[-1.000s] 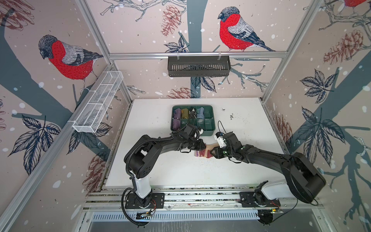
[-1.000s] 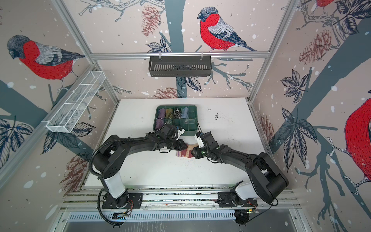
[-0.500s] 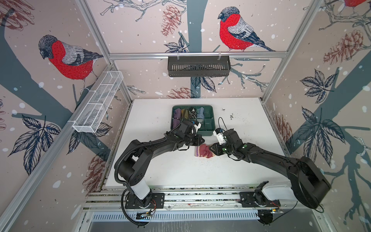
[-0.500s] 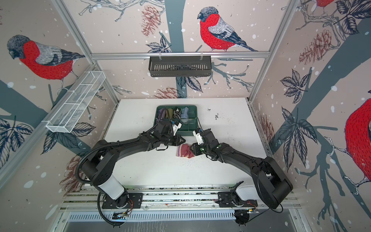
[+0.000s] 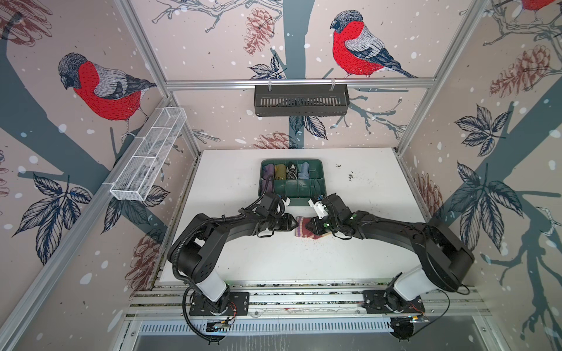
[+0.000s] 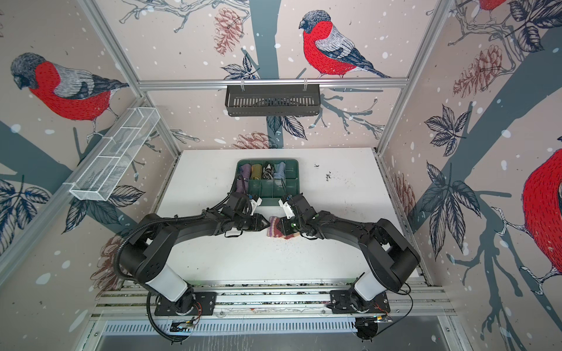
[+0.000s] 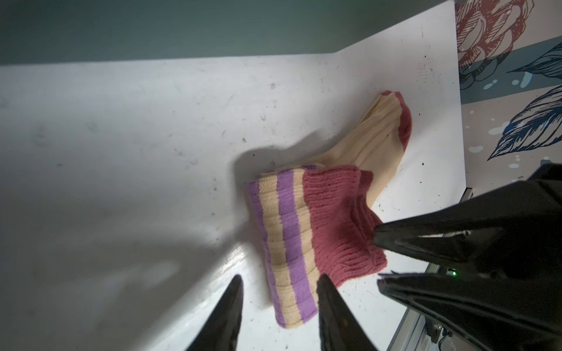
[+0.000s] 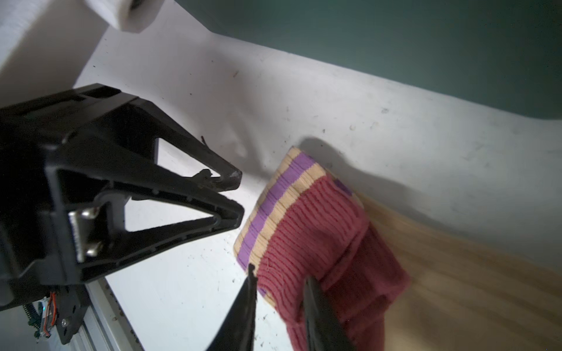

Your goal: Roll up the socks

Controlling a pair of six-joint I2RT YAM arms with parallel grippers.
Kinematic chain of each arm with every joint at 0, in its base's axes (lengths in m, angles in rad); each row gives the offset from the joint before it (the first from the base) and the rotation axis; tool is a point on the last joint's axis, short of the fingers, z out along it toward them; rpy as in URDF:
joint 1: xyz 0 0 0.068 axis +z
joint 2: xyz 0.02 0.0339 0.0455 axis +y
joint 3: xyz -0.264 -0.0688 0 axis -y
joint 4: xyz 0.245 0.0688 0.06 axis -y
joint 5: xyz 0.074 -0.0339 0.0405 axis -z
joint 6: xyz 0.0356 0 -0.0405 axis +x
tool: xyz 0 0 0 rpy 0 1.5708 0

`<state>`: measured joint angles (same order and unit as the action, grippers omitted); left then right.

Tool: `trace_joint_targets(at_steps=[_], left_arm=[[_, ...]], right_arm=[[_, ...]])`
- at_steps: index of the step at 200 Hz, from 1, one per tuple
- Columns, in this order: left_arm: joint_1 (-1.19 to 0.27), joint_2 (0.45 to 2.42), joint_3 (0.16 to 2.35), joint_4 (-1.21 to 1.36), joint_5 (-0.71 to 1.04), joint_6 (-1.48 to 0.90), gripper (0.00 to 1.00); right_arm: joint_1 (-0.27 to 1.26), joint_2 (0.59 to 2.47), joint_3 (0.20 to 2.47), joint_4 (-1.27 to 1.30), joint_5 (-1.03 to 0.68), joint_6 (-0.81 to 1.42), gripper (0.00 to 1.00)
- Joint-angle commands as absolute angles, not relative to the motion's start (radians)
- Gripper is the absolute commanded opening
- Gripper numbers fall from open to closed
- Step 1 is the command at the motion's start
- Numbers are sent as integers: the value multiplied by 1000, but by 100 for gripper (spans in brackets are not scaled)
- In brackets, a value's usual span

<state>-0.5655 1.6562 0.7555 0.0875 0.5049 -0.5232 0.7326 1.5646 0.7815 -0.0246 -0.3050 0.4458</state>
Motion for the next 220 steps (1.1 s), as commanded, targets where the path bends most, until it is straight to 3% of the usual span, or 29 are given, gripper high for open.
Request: trace_joint_targets(at_steps=[1, 175, 220], left_arm=[[-563, 1677, 753, 154, 543, -525, 41], [-554, 1760, 730, 300, 651, -566, 42], [-554, 1784, 734, 312, 664, -566, 37]], right_arm=[[735, 1588, 788, -52, -274, 451, 30], [704, 1669, 782, -53, -273, 453, 28], [704, 1670, 779, -49, -279, 451, 28]])
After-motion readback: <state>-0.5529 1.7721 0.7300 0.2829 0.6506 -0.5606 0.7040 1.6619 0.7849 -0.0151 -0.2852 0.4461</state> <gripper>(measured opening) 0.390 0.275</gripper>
